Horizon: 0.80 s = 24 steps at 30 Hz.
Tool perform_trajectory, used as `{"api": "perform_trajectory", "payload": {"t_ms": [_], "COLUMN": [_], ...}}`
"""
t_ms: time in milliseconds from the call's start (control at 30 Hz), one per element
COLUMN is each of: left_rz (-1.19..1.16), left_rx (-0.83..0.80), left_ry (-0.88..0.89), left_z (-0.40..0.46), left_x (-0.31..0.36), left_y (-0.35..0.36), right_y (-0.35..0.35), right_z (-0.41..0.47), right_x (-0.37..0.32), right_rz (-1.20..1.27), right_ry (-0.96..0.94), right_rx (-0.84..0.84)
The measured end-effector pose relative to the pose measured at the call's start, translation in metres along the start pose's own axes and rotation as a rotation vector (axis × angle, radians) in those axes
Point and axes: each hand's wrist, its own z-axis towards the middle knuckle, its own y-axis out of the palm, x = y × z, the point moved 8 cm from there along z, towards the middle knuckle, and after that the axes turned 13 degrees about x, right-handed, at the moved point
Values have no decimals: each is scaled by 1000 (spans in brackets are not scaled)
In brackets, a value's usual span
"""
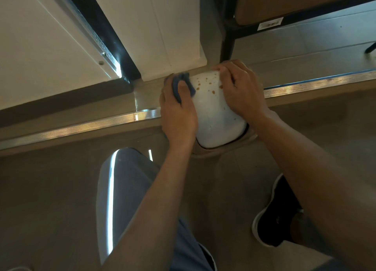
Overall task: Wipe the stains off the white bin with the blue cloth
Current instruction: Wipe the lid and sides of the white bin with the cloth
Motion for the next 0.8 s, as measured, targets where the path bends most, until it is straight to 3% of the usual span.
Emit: {"api": "perform_trajectory", "payload": {"t_ms": [100,233,367,567,700,800], "left_rz": [-20,64,15,-11,-64,65], "left_rx": [19,-46,10,-15,-8,-62], "left_ry": [117,127,127,-83,66,122], "left_z": [-58,-112,-68,16,-24,-86], "left_x": [-12,-37,-20,2,-2,-24], "left_y": [-16,-21,-17,6,-10,-24], "right_y": [0,-1,1,2,1,1], "right_z": [-2,-2,-4,-2,-2,-3], "right_x": [-1,0,1,1,2,2], "right_rz": [1,17,13,-11,2,12], "right_ry": [-8,-30,-30,-4,0,-10], "right_rx": [7,-1,-19,-12,-7,-8]}}
